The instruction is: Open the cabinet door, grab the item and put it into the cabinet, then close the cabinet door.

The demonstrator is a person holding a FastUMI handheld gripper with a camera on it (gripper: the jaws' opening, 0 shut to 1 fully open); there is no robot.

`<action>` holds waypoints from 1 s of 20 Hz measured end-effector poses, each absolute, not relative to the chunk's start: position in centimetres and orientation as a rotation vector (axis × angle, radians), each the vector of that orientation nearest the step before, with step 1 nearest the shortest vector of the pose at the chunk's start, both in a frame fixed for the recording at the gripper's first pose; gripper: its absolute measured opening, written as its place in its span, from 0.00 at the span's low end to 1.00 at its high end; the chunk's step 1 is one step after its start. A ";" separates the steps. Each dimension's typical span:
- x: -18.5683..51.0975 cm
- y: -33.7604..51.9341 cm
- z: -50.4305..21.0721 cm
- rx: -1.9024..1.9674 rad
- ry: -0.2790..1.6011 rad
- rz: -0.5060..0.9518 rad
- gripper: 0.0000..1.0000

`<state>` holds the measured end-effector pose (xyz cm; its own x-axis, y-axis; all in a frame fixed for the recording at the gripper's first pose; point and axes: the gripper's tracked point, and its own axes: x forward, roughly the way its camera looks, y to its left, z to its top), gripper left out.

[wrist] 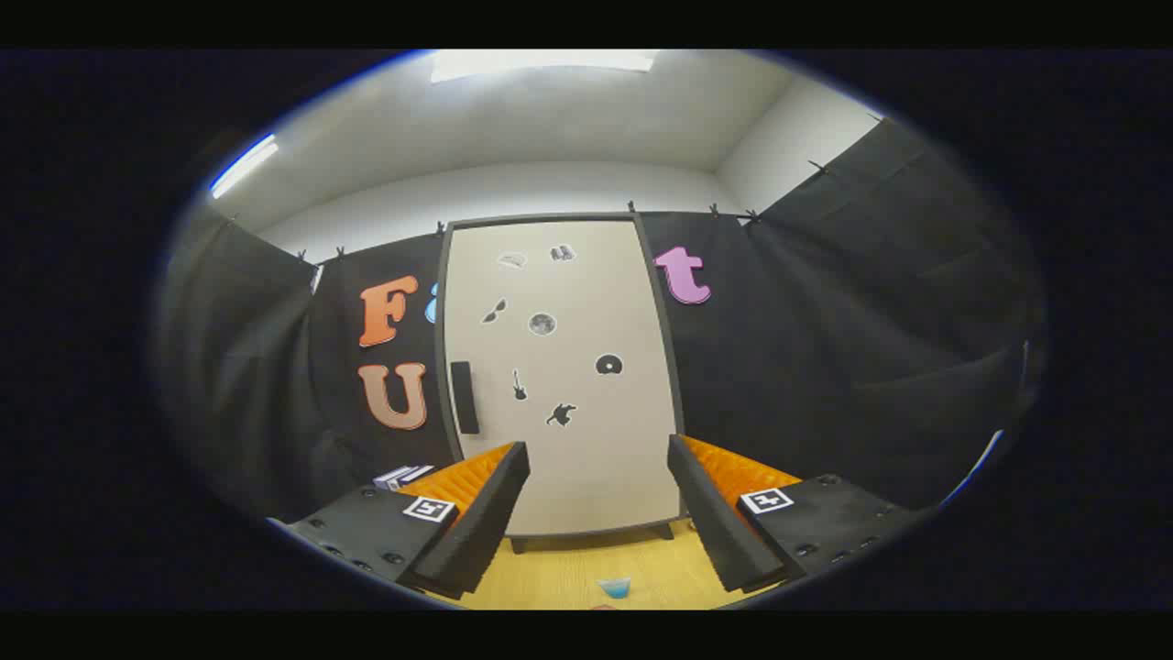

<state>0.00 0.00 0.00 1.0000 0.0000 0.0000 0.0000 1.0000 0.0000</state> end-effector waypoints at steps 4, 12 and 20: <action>0.1 0.2 -0.4 0.005 0.012 0.000 0.97; 0.7 0.3 -1.2 0.022 0.028 0.001 0.97; 1.7 1.3 -1.2 0.010 0.031 0.014 0.97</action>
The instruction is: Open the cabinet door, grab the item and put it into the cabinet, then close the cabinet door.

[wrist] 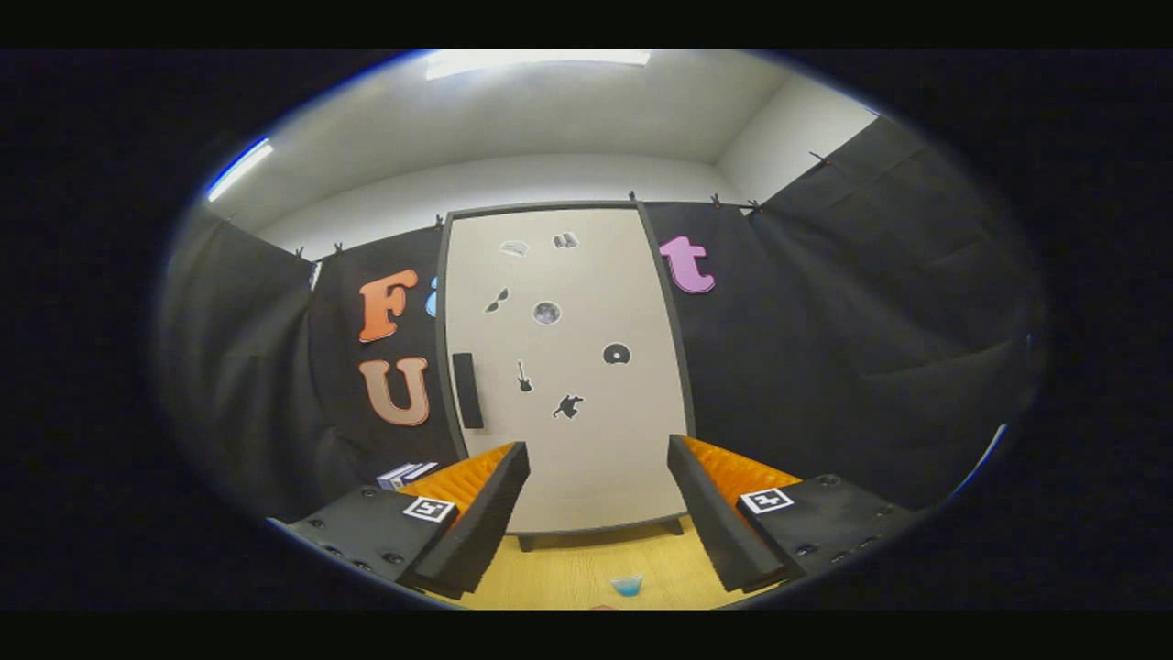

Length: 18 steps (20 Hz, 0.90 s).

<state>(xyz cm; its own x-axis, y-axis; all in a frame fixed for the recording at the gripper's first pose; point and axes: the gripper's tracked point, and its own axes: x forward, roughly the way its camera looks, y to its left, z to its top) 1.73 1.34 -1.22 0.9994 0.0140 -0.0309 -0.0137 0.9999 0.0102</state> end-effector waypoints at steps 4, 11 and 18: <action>3.3 2.6 0.1 -0.019 0.022 0.021 0.97; 8.9 7.5 4.4 -0.080 0.005 0.103 0.97; 17.1 12.1 7.5 -0.069 0.006 0.177 0.97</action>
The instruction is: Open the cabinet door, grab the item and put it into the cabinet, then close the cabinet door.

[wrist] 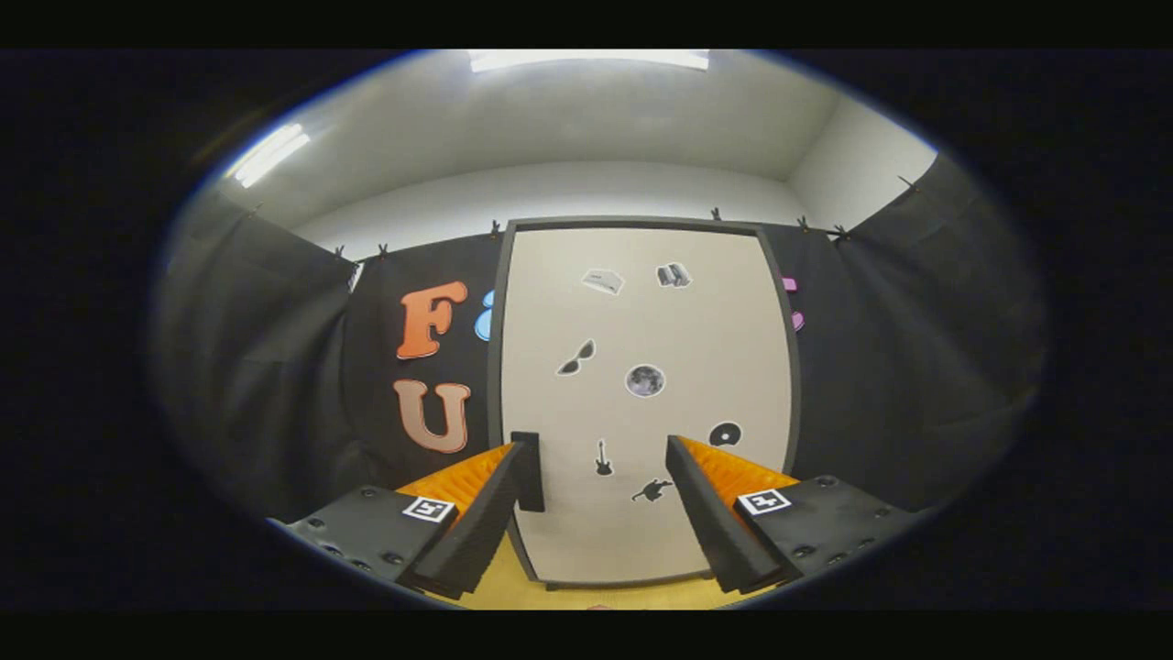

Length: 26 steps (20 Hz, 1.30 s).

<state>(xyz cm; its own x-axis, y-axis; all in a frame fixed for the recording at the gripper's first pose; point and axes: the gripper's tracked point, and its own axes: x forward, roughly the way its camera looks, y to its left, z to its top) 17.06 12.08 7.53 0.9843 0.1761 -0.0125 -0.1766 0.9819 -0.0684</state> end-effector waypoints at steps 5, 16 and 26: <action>22.8 15.3 5.2 -0.074 0.069 0.224 0.97; 28.2 20.5 -3.2 -0.085 0.219 0.220 0.96; 29.7 19.2 -4.8 -0.096 0.235 0.125 0.67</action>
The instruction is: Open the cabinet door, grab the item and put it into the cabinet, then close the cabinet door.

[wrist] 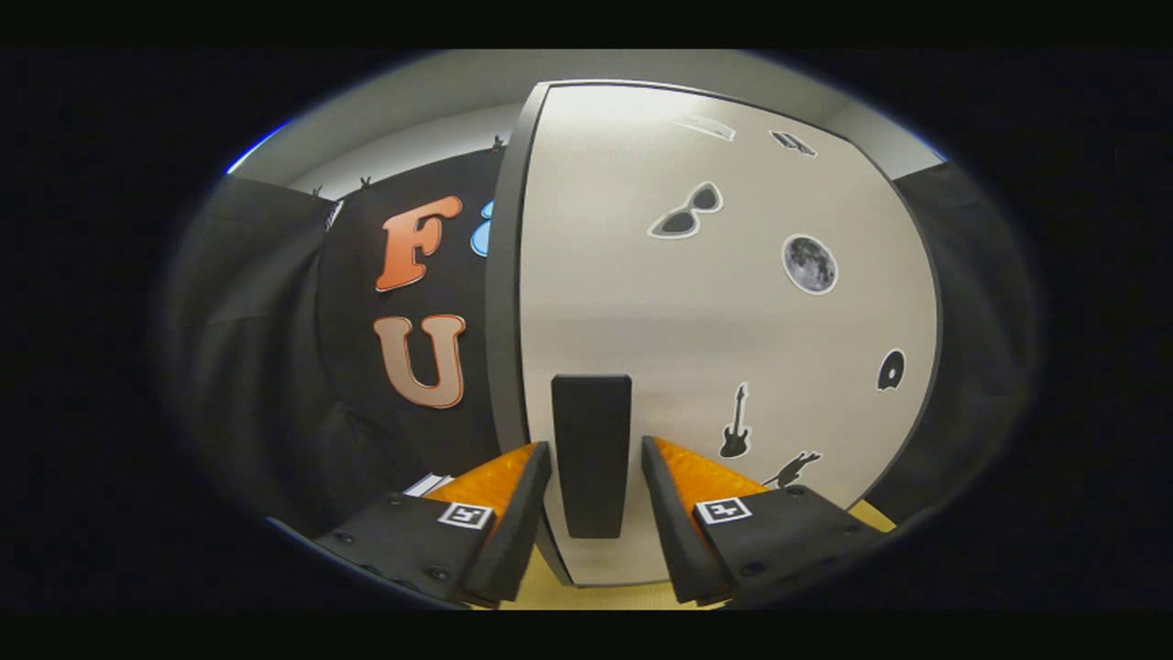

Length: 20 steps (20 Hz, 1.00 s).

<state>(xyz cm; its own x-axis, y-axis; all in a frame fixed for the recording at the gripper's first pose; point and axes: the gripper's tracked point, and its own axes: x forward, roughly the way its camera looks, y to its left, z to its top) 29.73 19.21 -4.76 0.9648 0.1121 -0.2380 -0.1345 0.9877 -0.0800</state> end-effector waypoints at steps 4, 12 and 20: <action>29.9 19.9 -5.1 -0.103 0.222 0.130 0.44; 29.7 19.6 -5.3 -0.142 0.210 0.176 0.26; 27.6 19.7 -4.8 -0.119 0.241 0.288 0.26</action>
